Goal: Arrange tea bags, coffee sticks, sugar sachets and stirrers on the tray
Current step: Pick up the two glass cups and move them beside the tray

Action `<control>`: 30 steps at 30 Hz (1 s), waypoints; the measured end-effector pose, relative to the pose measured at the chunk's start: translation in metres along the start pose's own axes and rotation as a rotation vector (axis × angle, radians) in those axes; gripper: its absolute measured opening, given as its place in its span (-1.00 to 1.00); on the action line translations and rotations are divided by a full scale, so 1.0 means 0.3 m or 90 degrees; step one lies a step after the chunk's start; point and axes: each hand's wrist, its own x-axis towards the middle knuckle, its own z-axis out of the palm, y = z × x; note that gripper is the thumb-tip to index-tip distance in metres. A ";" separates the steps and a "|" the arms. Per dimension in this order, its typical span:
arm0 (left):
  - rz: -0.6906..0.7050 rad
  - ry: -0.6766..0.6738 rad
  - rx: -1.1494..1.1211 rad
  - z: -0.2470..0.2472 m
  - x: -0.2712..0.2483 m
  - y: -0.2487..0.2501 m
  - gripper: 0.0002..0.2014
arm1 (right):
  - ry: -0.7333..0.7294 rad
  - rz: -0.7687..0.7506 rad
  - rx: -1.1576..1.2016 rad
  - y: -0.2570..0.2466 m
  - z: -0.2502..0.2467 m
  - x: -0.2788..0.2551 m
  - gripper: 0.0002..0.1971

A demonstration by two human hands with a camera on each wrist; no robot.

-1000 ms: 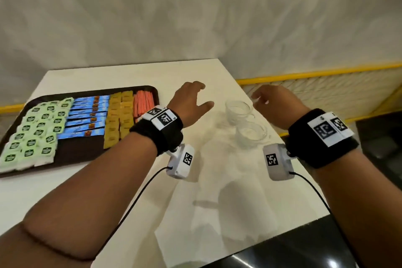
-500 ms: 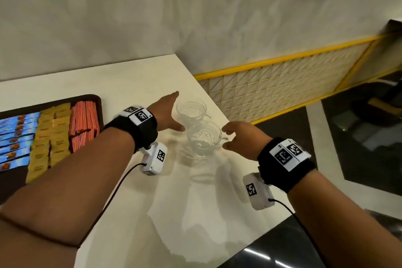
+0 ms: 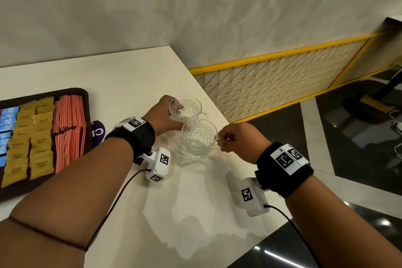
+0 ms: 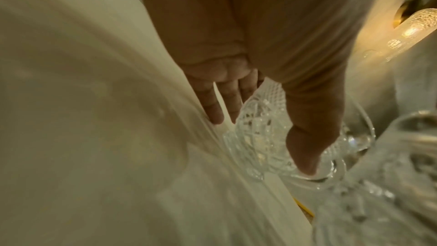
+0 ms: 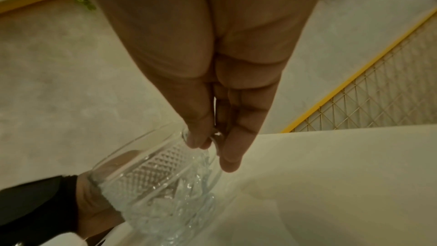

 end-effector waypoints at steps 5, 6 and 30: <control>-0.009 0.093 -0.056 -0.052 -0.044 -0.031 -0.13 | -0.012 0.006 0.064 -0.022 0.012 0.016 -0.92; -0.008 0.127 -0.065 -0.081 -0.062 -0.038 -0.13 | -0.011 0.005 0.074 -0.037 0.018 0.022 -0.92; -0.069 0.474 -0.122 -0.633 -0.655 -0.303 -0.17 | 0.063 0.014 0.252 -0.613 0.429 0.456 -0.80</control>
